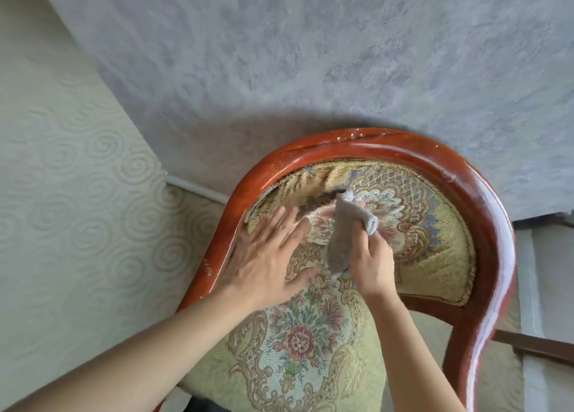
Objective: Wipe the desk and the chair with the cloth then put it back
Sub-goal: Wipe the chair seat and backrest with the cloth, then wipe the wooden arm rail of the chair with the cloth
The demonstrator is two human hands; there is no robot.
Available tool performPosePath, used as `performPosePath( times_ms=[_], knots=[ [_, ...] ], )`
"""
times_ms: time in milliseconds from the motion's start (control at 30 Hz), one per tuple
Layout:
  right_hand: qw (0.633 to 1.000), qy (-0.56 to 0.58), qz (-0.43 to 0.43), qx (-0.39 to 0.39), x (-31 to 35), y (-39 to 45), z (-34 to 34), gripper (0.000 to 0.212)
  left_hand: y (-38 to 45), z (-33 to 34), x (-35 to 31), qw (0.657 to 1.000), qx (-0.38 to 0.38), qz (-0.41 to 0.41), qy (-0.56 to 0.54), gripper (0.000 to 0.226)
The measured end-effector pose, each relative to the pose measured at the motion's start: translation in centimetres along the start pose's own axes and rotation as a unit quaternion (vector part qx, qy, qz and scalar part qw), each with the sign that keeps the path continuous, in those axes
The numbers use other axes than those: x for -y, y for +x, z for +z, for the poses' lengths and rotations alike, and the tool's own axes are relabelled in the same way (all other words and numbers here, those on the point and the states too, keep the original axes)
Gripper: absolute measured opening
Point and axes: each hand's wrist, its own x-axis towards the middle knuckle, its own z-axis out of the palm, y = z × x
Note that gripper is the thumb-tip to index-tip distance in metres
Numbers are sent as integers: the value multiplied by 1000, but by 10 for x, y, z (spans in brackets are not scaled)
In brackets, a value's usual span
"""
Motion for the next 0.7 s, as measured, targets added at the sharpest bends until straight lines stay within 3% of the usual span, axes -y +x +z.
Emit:
performPosePath(
  times_ms=[100,167,333,500,700],
  knots=[
    [980,165,103,-29,3,-37,20,46,-73,4,18,998,-36,-46,-5,87],
    [967,219,127,-15,3,-62,31,41,-125,11,24,994,-57,-91,-7,89],
    [964,218,149,17,-12,-117,43,39,-234,40,25,971,-95,-216,-43,97],
    [953,226,196,47,-35,-160,47,44,-279,72,24,935,-116,-324,-84,105],
    [940,262,207,63,-43,-182,59,29,-263,87,36,927,-134,-338,-91,117]
  ],
)
